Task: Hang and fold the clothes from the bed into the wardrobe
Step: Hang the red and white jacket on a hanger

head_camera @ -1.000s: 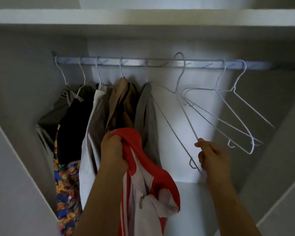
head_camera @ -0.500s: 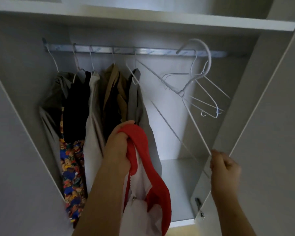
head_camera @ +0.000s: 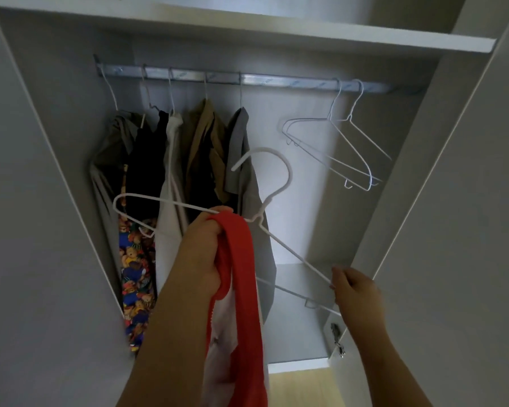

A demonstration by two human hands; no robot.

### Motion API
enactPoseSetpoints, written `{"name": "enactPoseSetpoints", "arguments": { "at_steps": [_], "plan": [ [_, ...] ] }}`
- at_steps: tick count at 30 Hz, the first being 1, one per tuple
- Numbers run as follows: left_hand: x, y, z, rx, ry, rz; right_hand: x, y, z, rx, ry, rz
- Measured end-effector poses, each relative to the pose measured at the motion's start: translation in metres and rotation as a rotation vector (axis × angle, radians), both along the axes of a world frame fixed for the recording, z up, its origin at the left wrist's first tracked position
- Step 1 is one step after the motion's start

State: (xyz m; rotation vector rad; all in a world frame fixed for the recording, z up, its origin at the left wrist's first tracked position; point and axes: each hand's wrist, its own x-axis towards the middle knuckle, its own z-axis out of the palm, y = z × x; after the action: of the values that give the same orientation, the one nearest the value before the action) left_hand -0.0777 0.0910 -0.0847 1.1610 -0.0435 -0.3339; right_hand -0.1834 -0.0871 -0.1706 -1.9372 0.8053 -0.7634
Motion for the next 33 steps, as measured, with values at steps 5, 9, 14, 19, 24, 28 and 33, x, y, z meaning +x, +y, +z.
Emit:
{"name": "enactPoseSetpoints", "arguments": {
  "at_steps": [5, 9, 14, 19, 24, 28, 33],
  "plan": [
    [-0.015, -0.009, -0.005, 0.099, 0.000, 0.022, -0.004, 0.011, 0.007, 0.271, -0.051, 0.199],
    [-0.028, -0.013, -0.008, 0.156, -0.007, 0.016, -0.006, 0.024, 0.023, 0.276, -0.050, 0.368],
    [-0.043, -0.014, -0.017, 0.243, -0.025, -0.135, -0.011, 0.049, 0.040, 0.338, -0.121, 0.627],
    [-0.046, -0.007, -0.024, 0.376, 0.034, -0.041, -0.010, 0.053, 0.038, 0.278, -0.181, 0.466],
    [-0.024, 0.012, -0.027, 0.409, 0.131, 0.287, -0.019, 0.032, 0.031, 0.292, -0.205, 0.309],
    [-0.015, 0.015, -0.030, 0.423, 0.213, 0.394, -0.022, 0.033, 0.031, 0.338, -0.200, 0.396],
    [-0.015, 0.020, -0.030, 0.286, 0.235, 0.468, -0.034, 0.019, 0.032, 0.279, -0.254, 0.224]
  ]
}}
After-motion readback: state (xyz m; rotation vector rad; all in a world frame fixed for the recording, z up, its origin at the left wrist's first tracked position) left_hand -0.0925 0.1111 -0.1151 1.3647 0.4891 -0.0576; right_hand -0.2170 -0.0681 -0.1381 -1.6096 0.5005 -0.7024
